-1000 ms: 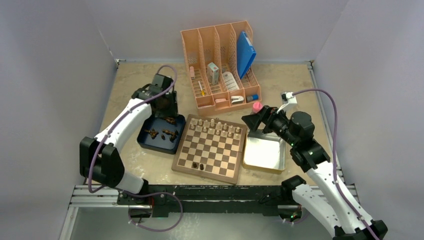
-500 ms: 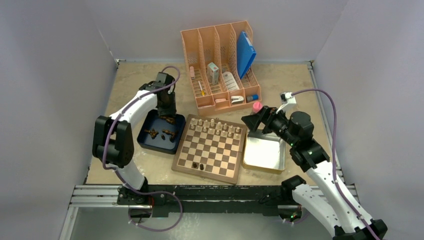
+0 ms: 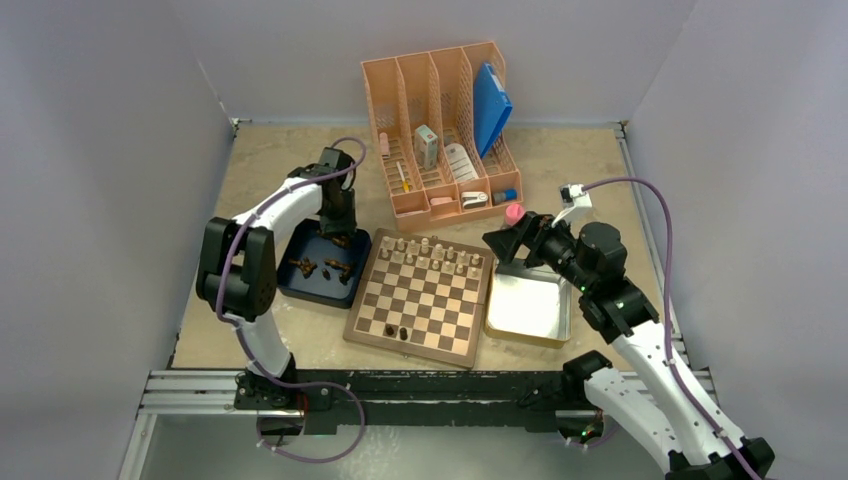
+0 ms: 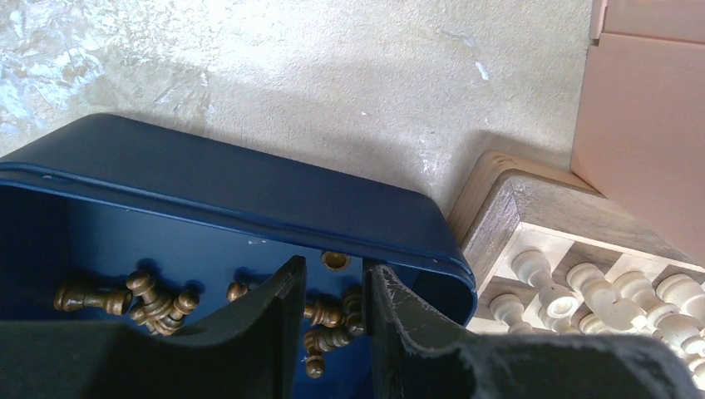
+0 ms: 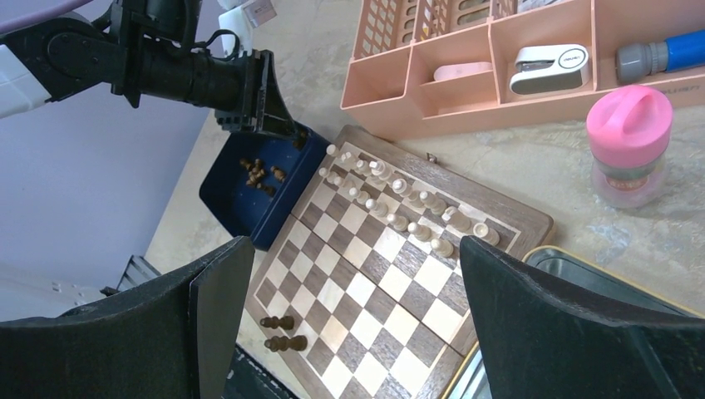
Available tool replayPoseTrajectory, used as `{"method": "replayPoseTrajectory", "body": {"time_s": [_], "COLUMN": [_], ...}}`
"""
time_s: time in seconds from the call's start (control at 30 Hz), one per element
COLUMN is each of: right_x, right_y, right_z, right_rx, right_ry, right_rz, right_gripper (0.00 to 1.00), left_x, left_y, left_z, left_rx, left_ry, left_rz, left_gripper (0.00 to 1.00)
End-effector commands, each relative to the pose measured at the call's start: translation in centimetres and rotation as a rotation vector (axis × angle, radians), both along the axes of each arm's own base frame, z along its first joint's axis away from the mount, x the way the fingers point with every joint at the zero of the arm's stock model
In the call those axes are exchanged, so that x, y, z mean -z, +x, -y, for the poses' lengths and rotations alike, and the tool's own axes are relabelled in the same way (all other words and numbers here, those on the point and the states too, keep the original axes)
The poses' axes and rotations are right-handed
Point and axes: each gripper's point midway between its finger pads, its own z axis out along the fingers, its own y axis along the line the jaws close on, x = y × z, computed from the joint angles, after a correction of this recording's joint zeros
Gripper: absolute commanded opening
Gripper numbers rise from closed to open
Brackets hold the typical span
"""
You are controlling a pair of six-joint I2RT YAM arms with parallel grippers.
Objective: Set up the chess pieces on the board
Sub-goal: Pick up the chess piece from the storage box.
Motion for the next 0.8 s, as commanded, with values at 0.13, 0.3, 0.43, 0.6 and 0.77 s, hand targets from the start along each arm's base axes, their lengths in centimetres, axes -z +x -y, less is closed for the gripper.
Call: {"method": "replayPoseTrajectory", "body": {"time_s": [0.13, 0.3, 0.43, 0.6, 0.77], "right_x": [-1.4, -1.3, -1.3, -1.1, -0.9], "right_y": [0.4, 0.3, 0.3, 0.3, 0.3], "right_z": [0.2, 0.3, 0.3, 0.4, 0.4], "right_rx": [0.014, 0.016, 0.017, 0.018, 0.021], "right_ry": [0.005, 0.005, 0.006, 0.001, -0.003], "right_rz": [0.06, 0.057, 0.059, 0.057, 0.053], "right_gripper": [0.96, 0.96, 0.96, 0.96, 0.96], "left_x": [0.0, 0.4, 1.0, 1.3, 1.3], "left_y": [1.0, 1.0, 0.8, 0.7, 0.7], "left_z": [0.4, 0.4, 0.2, 0.0, -0.1], "left_rx": [0.015, 0.019, 0.009, 0.009, 0.009], "left_ry": [-0.02, -0.022, -0.004, 0.007, 0.014], "left_rz": [0.021, 0.01, -0.01, -0.021, -0.022], "left_gripper": [0.3, 0.28, 0.27, 0.21, 0.18]}}
